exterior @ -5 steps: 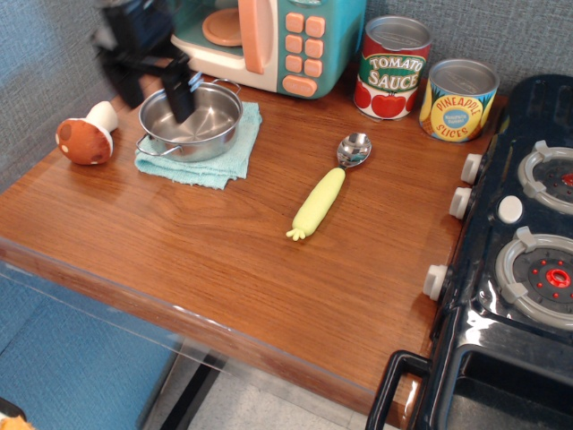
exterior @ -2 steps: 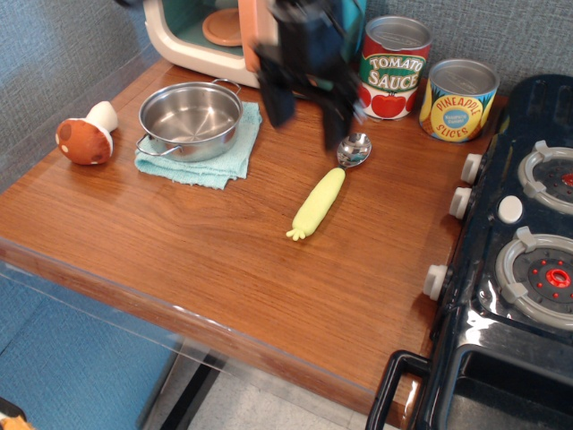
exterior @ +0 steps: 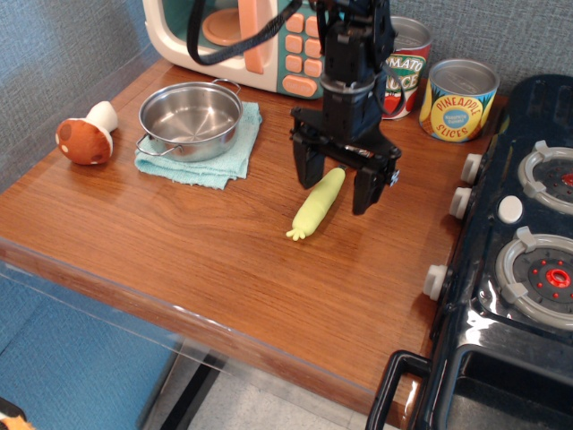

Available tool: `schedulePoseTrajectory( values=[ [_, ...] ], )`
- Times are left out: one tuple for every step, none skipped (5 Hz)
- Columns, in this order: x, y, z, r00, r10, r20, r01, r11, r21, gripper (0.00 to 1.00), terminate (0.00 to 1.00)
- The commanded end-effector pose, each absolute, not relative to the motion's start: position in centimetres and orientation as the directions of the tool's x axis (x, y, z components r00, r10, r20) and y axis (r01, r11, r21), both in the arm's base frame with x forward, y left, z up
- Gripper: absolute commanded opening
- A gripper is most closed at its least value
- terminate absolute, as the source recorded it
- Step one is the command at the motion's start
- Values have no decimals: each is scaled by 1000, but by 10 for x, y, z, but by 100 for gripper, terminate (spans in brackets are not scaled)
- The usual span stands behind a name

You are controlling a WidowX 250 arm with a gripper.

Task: Move the corn slightly to the right

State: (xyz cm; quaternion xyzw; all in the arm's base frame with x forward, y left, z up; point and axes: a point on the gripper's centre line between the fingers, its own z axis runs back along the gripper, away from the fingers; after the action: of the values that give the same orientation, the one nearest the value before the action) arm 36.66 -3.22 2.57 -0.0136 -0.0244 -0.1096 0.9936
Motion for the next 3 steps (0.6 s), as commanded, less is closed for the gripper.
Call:
schedulePoseTrajectory(
  values=[
    [372,-26,27,974,-214,69,216,976,-17,100,0],
    [371,-24,20,972,-231,51,233,972,-32,0,0],
    [372,-25,22,970,-236,66,238,971,-31,0,0]
  ],
)
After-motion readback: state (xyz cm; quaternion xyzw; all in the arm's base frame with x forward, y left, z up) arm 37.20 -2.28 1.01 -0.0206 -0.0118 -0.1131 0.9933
